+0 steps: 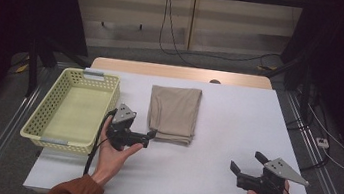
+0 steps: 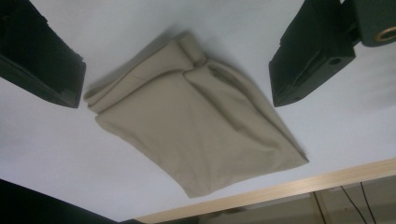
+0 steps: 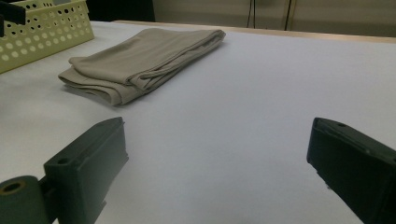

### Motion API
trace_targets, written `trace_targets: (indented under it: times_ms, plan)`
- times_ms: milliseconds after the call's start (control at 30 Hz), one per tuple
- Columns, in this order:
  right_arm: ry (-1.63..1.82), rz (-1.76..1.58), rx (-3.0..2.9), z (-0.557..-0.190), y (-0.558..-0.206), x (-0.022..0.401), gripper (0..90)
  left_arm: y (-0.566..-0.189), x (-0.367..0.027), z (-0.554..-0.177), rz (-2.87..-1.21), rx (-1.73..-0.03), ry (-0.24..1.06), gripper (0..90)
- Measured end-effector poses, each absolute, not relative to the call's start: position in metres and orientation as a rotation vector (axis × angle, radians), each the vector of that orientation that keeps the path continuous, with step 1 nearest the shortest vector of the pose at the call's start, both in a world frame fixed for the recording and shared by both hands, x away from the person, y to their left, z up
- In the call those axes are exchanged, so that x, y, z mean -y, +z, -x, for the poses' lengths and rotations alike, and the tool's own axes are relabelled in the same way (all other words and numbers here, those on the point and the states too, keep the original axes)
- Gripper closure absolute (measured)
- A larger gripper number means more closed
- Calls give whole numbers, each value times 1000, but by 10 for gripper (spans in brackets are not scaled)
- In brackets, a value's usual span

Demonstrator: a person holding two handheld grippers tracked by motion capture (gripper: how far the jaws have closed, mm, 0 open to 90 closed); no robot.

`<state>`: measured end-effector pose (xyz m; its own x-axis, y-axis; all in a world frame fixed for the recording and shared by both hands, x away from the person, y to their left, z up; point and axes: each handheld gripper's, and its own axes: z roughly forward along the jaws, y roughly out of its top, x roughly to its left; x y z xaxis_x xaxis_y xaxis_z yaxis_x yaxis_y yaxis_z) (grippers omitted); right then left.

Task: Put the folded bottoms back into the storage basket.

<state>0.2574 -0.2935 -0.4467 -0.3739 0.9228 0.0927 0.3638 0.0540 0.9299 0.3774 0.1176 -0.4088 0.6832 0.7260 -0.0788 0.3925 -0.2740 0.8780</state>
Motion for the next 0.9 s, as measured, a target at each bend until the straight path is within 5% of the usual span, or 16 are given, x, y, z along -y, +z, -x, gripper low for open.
trace_targets:
  times_ms: [900]
  plan:
    - [1317,-1286,-1797,-257,-447,293,42,-407,-85,-456,-1901,-1054,394,72]
